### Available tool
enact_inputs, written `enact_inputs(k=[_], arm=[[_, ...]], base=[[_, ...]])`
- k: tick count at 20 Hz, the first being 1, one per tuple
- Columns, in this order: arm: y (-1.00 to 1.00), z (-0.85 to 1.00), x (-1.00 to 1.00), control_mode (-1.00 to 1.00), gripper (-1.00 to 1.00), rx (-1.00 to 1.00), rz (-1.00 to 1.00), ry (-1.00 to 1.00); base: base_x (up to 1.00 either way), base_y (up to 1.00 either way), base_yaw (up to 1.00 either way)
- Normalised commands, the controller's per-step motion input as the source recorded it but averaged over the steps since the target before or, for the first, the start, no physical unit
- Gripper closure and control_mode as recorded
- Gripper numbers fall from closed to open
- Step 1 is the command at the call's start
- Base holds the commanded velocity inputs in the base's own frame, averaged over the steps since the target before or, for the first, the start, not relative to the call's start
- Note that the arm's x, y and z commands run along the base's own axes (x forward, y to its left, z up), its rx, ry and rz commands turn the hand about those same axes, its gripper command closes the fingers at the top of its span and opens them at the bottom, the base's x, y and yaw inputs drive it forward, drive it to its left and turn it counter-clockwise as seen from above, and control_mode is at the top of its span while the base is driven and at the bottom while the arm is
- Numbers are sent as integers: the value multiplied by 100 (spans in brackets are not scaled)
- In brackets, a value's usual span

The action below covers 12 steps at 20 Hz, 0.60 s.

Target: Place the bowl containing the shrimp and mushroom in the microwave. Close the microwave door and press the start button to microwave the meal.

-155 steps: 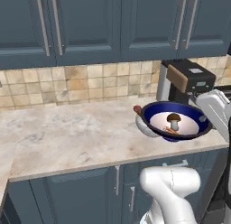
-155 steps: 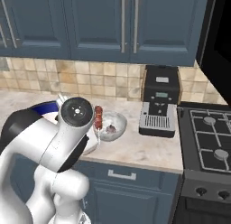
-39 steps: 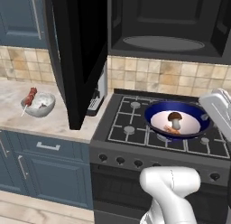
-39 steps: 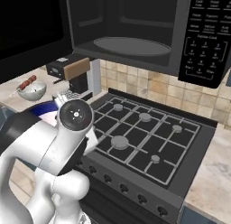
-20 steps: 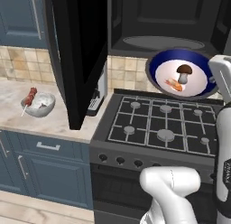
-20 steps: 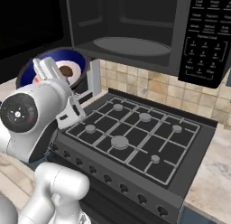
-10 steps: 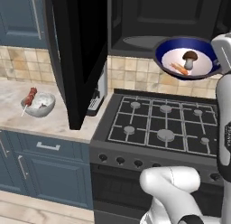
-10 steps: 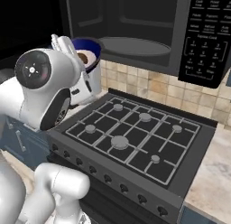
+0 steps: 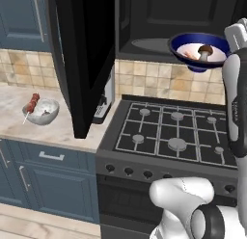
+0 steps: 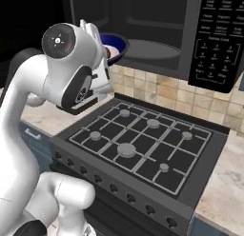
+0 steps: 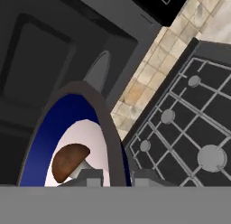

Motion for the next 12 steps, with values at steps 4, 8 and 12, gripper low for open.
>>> enact_inputs(k=[4,8,12], arm=[[-14,4,68,-100,100,13,-17,1],[-18,0,81,-100,100,18,-12,3],[-15,0,83,-100,100,17,-9,2]], base=[[0,0,0],[0,0,0],[0,0,0]])
